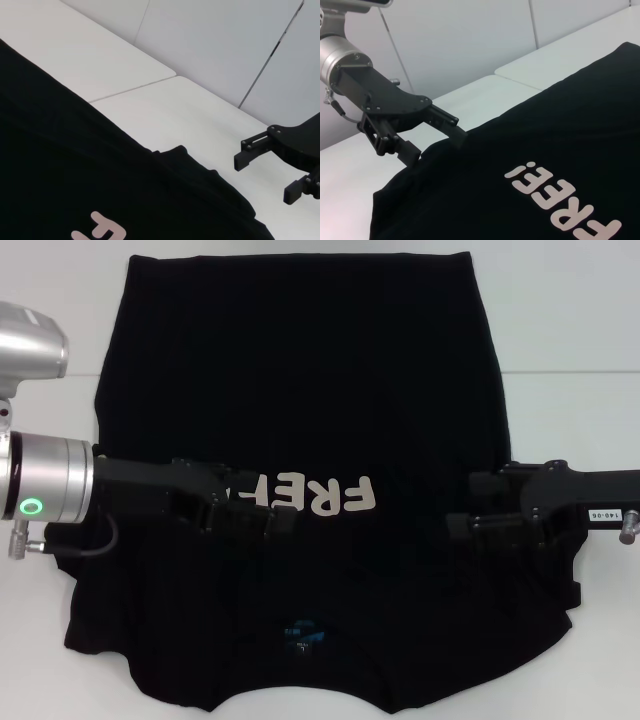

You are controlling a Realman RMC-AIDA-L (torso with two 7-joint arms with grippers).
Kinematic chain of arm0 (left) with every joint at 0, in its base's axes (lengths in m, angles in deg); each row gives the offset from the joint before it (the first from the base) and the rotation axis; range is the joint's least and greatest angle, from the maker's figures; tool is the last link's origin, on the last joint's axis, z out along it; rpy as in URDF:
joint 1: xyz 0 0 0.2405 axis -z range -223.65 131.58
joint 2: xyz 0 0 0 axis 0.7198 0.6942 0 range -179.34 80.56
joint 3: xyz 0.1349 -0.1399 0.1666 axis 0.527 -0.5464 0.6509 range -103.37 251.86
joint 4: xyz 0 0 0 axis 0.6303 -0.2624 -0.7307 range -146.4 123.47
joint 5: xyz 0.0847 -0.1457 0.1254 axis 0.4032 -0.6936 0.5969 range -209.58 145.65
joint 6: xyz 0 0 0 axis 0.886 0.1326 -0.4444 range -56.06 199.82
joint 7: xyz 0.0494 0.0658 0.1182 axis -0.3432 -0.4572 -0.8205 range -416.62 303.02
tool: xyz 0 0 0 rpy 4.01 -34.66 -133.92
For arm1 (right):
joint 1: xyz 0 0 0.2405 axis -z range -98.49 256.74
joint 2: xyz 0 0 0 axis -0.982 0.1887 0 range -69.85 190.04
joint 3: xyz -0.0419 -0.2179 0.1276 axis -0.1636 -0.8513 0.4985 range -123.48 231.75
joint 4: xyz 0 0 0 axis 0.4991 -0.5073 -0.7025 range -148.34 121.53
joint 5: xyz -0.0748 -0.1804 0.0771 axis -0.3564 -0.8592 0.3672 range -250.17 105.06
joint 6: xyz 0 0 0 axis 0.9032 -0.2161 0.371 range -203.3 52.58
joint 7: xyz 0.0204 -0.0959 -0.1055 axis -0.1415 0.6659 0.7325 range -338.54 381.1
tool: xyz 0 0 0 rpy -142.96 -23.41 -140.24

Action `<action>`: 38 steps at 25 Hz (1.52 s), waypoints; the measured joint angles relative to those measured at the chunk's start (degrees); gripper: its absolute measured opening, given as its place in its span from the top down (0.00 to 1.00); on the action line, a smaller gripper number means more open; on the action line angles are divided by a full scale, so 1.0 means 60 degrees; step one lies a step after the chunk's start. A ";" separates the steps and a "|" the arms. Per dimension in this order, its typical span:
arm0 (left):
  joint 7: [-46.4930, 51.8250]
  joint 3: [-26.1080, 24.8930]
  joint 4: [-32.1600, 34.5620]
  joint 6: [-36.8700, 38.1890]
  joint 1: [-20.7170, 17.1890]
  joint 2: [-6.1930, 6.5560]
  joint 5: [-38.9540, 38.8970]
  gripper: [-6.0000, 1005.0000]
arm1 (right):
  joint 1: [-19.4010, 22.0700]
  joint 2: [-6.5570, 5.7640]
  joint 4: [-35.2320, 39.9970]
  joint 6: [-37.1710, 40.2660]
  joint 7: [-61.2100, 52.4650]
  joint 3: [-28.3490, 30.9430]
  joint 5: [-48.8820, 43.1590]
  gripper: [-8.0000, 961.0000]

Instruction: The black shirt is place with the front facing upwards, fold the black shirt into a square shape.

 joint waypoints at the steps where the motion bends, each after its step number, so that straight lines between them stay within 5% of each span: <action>1: 0.0004 0.0000 0.0000 0.0004 -0.0009 0.0000 -0.0001 0.06 | 0.0000 -0.0001 -0.0001 0.0005 -0.0004 0.0004 0.0004 0.11; 13: 0.0496 -0.0315 0.0000 0.0020 -0.0082 0.0023 -0.0064 0.06 | -0.0127 -0.0043 0.0000 -0.0418 -0.0989 0.0079 0.0013 0.11; 21: 0.3947 -0.1545 -0.0006 -0.0244 -0.0346 0.0542 -0.0033 0.06 | -0.1016 -0.0840 -0.0018 -0.1474 -0.5633 -0.0039 -0.0083 0.11; 26: 0.5020 -0.2547 -0.0197 -0.0194 -0.0858 0.0633 -0.0062 0.06 | -0.1497 -0.1267 -0.0103 -0.1905 -0.7163 0.0034 -0.0068 0.11; 33: 0.5336 -0.2948 -0.1142 -0.0146 -0.1557 0.0997 -0.0051 0.08 | -0.1875 -0.1499 -0.0120 -0.2460 -0.8300 0.0022 -0.0261 0.11; 38: 0.5348 -0.3361 -0.1428 -0.0307 -0.1705 0.1049 0.0007 0.09 | -0.2004 -0.1518 -0.0120 -0.2492 -0.8535 0.0033 -0.0291 0.11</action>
